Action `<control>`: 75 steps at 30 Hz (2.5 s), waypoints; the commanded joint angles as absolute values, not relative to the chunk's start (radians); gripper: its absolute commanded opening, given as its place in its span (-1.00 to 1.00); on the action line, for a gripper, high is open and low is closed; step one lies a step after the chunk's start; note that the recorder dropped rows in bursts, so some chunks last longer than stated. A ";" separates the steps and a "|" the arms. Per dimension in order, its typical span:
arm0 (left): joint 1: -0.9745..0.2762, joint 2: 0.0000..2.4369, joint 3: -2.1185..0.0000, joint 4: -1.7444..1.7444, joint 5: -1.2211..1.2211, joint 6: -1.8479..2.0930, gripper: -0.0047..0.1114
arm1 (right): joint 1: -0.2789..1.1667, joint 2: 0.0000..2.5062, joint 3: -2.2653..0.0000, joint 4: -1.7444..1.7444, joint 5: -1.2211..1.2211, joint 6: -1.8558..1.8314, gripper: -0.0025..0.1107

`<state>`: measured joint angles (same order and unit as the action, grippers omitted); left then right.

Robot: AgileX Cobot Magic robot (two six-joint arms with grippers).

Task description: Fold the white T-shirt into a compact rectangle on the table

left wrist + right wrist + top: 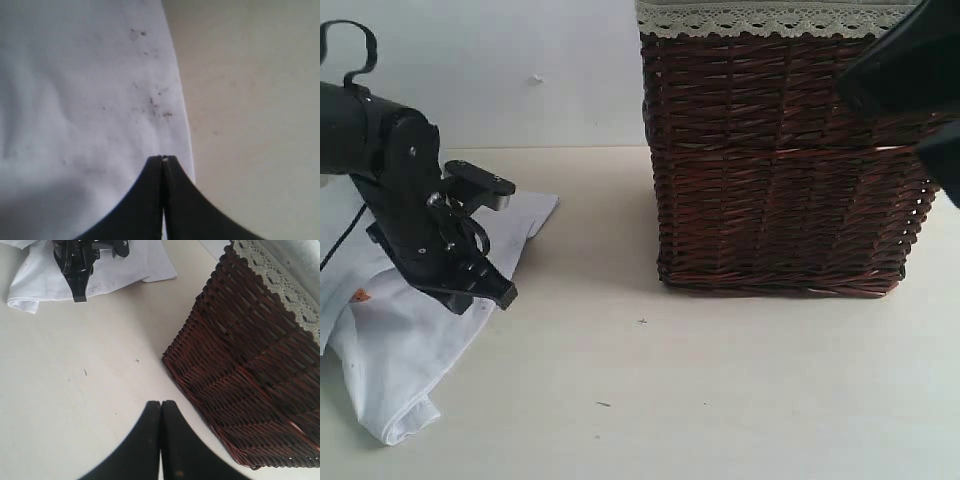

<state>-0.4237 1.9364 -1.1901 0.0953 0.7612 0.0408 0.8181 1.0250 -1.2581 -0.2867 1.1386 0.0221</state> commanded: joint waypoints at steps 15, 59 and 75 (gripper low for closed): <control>-0.600 2.057 -1.179 -0.145 0.803 0.075 -0.92 | 0.814 1.023 -1.252 -0.290 1.134 0.028 -0.96; -0.548 1.900 -1.012 0.581 0.702 -0.425 0.15 | 0.814 1.023 -1.252 -0.288 1.161 0.026 -0.96; -0.546 1.900 -1.012 0.797 0.737 -0.554 -0.92 | 0.814 1.023 -1.209 -0.292 1.145 0.026 -0.96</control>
